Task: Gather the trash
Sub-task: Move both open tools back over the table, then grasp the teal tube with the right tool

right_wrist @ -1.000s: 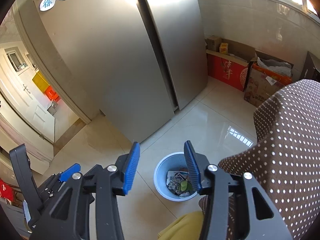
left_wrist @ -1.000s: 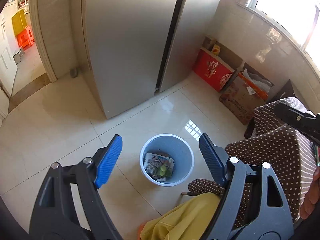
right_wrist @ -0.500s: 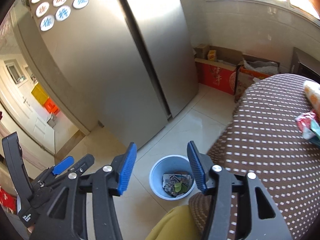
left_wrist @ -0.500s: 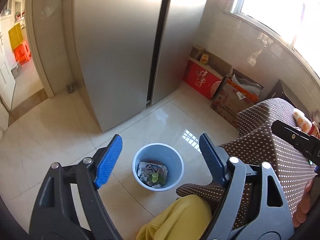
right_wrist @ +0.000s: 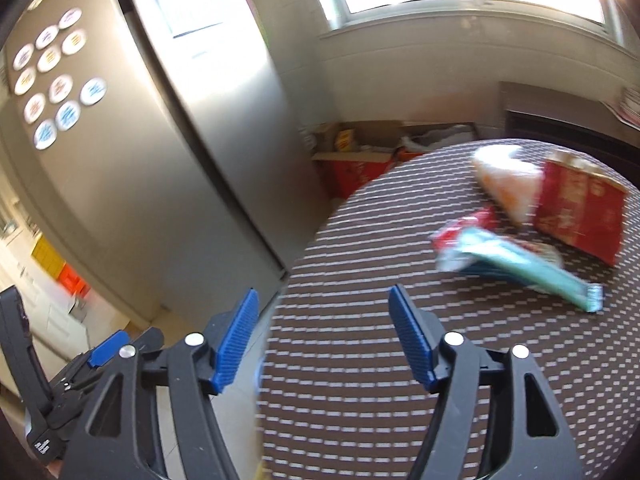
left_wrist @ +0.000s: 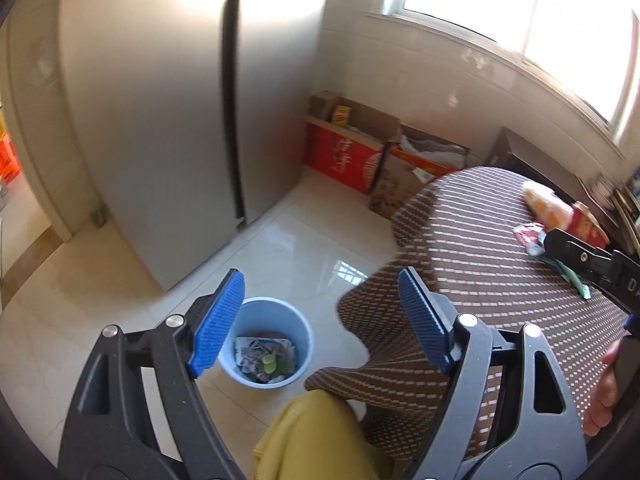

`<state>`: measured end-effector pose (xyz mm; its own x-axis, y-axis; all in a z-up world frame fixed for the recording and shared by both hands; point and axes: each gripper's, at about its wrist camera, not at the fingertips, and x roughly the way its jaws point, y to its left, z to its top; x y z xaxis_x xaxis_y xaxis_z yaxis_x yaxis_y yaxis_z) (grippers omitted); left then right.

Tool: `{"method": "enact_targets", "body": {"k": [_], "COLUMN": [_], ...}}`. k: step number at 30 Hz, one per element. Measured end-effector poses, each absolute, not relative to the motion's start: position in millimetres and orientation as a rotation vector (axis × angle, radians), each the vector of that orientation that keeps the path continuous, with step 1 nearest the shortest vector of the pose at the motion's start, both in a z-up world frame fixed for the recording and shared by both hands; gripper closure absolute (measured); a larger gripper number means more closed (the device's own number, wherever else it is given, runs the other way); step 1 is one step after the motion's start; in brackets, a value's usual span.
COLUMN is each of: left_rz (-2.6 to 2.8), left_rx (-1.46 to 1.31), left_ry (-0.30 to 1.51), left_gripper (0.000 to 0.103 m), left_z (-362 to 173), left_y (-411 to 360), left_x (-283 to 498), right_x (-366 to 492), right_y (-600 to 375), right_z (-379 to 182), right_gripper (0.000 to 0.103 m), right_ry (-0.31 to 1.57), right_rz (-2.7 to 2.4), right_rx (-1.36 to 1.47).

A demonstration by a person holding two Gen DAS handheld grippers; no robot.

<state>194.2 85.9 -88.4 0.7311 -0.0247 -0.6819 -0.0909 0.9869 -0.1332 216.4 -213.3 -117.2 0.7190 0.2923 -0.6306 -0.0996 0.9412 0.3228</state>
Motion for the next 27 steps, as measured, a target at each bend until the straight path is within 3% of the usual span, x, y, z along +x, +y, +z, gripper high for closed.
{"method": "enact_targets", "body": {"k": [6,21,22,24,27], "left_rz": [-0.031,-0.145,-0.147,-0.153,-0.171], "left_rx": [-0.117,-0.097,-0.092,-0.085,-0.079], "left_ry": [0.773,0.907,0.910,0.918,0.925], "left_gripper": [0.025,0.025,0.025,0.025,0.025], "left_z": [-89,-119,-120,-121,-122], "left_y": [37,-53,-58,-64,-69], "left_x": [203,234,235,236,238], "right_x": [218,267,268,273,279], "right_y": [-272,-345,-345,-345,-344], "right_z": [-127,-178,-178,-177,-176], "right_gripper": [0.027,0.028,0.033,0.056,0.074], "right_ry": [0.744,0.924,0.916,0.907,0.904], "right_rz": [0.083,0.011,0.012,0.014,0.029], "right_rx": [0.251,0.085,0.075,0.058,0.038]}}
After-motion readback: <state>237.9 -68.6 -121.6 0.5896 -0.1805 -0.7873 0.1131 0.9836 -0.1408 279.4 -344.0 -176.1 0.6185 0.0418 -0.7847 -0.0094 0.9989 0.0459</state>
